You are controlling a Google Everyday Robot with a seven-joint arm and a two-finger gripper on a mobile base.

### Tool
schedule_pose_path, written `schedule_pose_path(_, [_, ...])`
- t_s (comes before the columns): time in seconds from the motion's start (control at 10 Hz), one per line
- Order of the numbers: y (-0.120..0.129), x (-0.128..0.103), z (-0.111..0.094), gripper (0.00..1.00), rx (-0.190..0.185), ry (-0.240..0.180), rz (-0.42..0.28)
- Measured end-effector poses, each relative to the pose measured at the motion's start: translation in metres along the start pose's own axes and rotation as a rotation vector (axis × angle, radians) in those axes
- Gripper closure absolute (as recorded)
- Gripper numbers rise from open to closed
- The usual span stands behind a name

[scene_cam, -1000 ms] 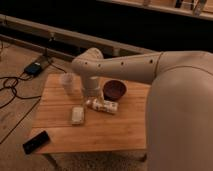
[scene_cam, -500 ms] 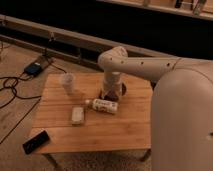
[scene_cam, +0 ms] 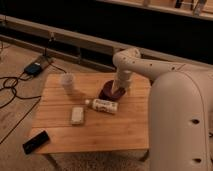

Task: Drag the ceramic bowl in a circle

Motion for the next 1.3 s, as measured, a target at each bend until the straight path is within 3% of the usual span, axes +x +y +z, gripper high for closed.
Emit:
schedule_pose_path(0.6, [-0.026, -0.048, 0.039, 0.35, -0.026, 0.002, 0.017])
schedule_pose_path(1.0, [-0.030, -0.063, 0.055, 0.35, -0.026, 0.016, 0.007])
schedule_pose_path(1.3, [-0.031, -0.063, 0.055, 0.35, -0.026, 0.016, 0.007])
